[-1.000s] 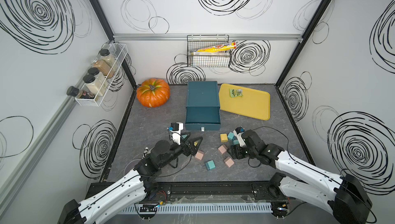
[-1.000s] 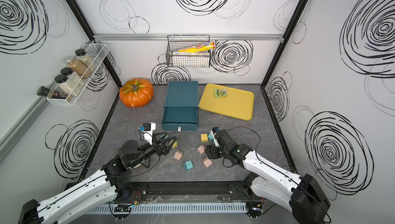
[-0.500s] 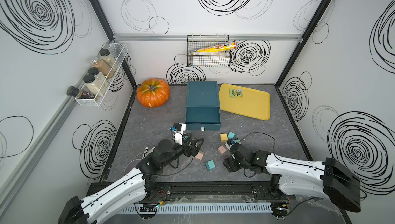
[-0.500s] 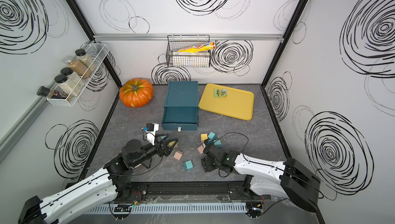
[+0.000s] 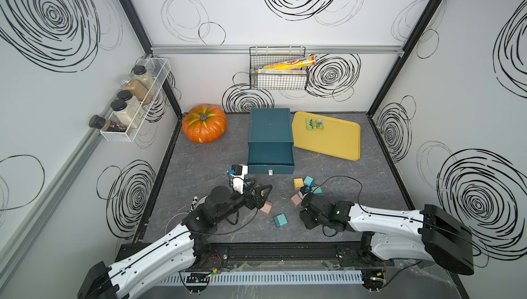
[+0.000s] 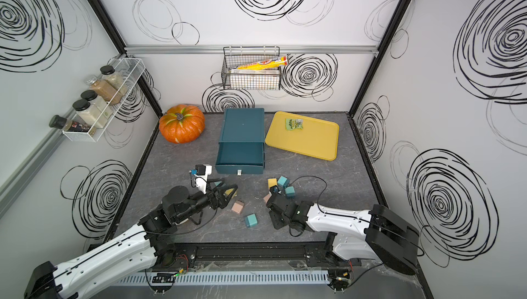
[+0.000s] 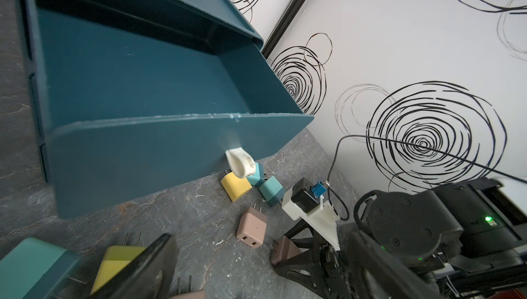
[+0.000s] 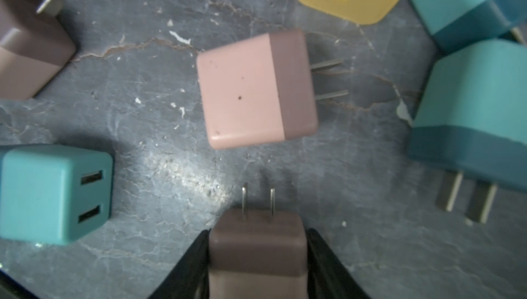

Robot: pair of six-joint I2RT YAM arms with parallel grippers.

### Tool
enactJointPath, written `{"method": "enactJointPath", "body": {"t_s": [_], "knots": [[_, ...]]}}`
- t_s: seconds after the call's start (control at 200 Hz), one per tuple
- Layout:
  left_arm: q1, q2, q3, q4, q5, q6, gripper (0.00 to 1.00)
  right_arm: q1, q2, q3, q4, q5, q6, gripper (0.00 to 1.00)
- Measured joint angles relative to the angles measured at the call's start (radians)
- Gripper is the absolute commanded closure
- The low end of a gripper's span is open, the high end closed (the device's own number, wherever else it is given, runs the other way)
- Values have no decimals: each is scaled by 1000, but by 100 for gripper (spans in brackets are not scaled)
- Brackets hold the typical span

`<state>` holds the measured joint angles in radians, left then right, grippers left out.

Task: Place the plugs into the drawer by color
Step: Pick up the plug from the center of the board, then place the plug in the drawer.

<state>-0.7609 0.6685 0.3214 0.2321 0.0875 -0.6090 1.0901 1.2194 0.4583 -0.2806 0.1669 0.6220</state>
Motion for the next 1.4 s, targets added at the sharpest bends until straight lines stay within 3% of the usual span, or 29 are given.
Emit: {"method": "enactJointPath", "body": {"t_s": [0.19, 0.556, 0.851, 0.981, 1.131, 1.292, 1.397], "knots": [[0, 0, 0, -2, -2, 0, 1, 24, 5, 3, 0, 13, 34, 39], [0, -10, 0, -10, -26, 0, 1, 33, -25, -11, -8, 26, 82, 67], [1, -28, 0, -28, -17, -1, 1, 34, -296, -4, -66, -27, 82, 78], [8, -35, -6, 6, 49, -5, 1, 14, -387, 117, -72, -110, 42, 79], [19, -56, -32, 87, 168, -28, 1, -34, -378, 318, -37, -277, -7, 79], [23, -123, -34, 77, 161, -32, 1, -103, -226, 558, -29, -405, -58, 81], [26, -153, -29, 17, 64, -32, 2, -129, -55, 757, -100, -362, -85, 83]]}}
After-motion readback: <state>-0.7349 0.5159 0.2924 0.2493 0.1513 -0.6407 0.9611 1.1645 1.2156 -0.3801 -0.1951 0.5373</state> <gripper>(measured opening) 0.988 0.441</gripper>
